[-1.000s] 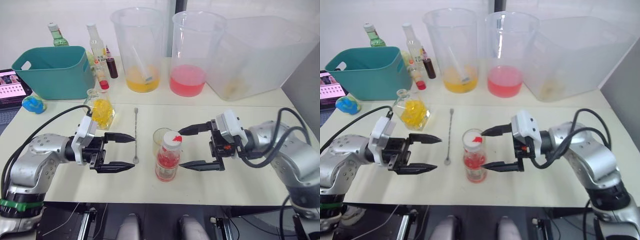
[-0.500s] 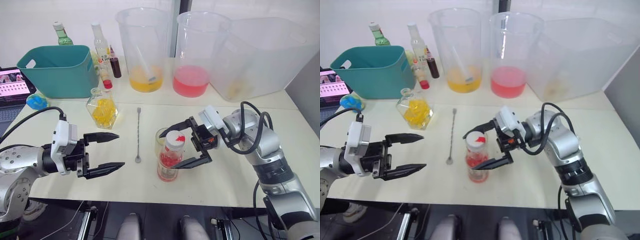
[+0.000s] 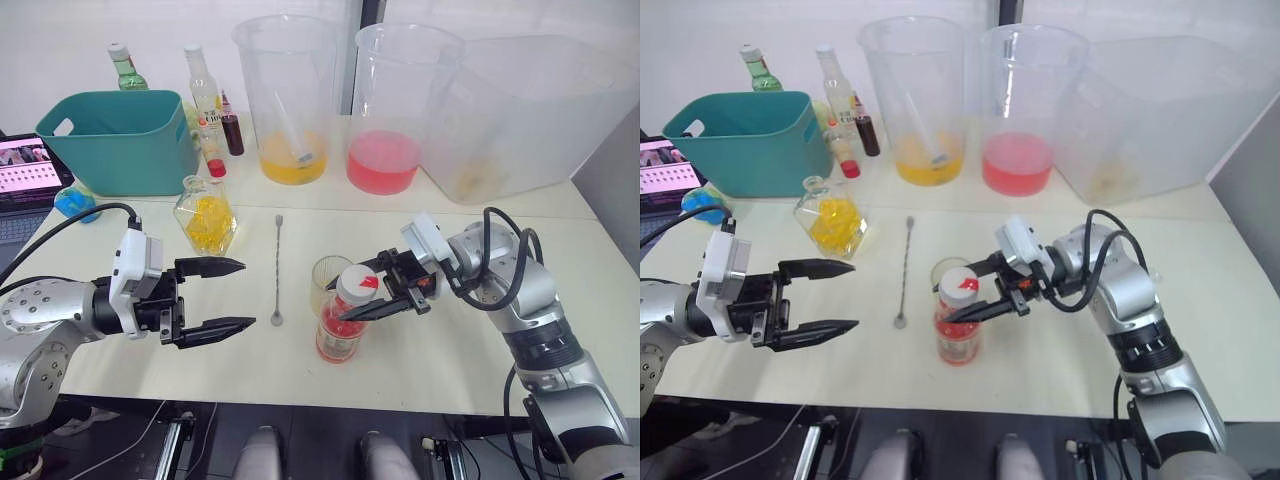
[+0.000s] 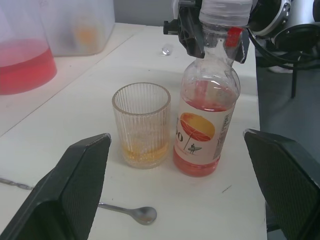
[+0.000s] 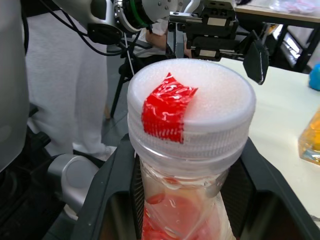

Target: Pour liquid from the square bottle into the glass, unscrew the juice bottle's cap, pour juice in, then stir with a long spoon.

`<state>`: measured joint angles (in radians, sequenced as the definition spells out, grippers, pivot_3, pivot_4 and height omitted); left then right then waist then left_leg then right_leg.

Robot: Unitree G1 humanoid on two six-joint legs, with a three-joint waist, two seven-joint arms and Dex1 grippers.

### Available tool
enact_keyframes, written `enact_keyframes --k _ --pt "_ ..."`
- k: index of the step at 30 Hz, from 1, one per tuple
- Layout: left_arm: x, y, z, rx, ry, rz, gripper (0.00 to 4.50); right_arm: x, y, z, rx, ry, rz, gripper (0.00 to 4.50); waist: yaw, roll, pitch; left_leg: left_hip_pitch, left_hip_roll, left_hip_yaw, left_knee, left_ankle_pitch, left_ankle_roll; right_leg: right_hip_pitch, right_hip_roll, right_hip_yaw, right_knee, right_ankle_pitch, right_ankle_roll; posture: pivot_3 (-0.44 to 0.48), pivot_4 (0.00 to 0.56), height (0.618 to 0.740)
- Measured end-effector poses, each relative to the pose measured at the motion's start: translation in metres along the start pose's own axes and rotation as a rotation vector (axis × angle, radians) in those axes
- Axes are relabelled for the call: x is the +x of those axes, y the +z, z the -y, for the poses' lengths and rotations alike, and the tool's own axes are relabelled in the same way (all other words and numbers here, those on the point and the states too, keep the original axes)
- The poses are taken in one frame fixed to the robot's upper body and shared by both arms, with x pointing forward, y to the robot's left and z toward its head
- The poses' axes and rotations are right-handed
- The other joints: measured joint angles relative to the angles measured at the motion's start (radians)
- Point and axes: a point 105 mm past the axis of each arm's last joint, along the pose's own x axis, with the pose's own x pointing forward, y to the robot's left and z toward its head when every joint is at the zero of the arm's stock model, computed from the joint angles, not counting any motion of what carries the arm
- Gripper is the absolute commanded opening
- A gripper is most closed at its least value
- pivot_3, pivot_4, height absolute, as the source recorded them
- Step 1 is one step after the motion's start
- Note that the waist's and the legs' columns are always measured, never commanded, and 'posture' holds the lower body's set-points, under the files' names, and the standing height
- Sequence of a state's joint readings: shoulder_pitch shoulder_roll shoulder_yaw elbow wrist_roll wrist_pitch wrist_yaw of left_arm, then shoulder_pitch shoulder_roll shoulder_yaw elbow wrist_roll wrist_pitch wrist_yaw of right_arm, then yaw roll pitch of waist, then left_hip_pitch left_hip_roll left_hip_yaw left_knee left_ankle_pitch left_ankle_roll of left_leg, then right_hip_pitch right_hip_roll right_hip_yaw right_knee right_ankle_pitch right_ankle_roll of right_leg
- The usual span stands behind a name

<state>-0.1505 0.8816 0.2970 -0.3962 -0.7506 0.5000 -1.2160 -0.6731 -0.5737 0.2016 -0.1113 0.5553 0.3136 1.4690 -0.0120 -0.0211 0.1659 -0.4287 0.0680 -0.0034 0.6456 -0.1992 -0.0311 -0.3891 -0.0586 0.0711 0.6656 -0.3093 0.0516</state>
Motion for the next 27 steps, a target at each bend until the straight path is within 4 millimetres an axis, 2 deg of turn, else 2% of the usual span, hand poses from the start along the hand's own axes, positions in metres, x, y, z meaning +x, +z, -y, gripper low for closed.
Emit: enact_keyframes --k 10,14,18,27 --pt "0.027 -0.003 -0.011 -0.021 -0.173 0.065 4.5 0.001 0.014 -0.015 0.112 -0.368 -0.015 1.48 0.003 0.0 0.0 -0.001 0.0 0.0 0.0 0.0 0.0 0.0 0.0 0.0 0.0 0.0 0.0 0.0 0.15 0.728" --pt "0.04 -0.005 -0.014 -0.023 -0.248 0.086 4.5 0.004 0.007 -0.023 0.193 -0.526 -0.044 1.48 0.001 0.0 0.0 -0.001 0.0 0.0 0.0 0.0 0.0 0.0 0.0 0.0 0.0 0.0 0.0 0.0 0.15 0.728" --pt "0.05 -0.006 -0.016 -0.03 -0.302 0.094 4.5 0.008 0.007 -0.024 0.2 -0.636 -0.041 1.48 -0.003 0.0 0.0 -0.001 0.0 0.0 0.0 0.0 0.0 0.0 0.0 0.0 0.0 0.0 0.0 0.0 0.15 0.728" --pt "0.048 -0.014 -0.022 -0.033 -0.333 0.08 4.5 0.015 0.008 -0.029 0.215 -0.731 -0.036 1.48 -0.002 0.0 0.0 -0.001 0.0 -0.001 0.0 0.0 0.0 0.0 0.001 0.0 0.0 0.0 0.0 0.0 0.15 0.728"
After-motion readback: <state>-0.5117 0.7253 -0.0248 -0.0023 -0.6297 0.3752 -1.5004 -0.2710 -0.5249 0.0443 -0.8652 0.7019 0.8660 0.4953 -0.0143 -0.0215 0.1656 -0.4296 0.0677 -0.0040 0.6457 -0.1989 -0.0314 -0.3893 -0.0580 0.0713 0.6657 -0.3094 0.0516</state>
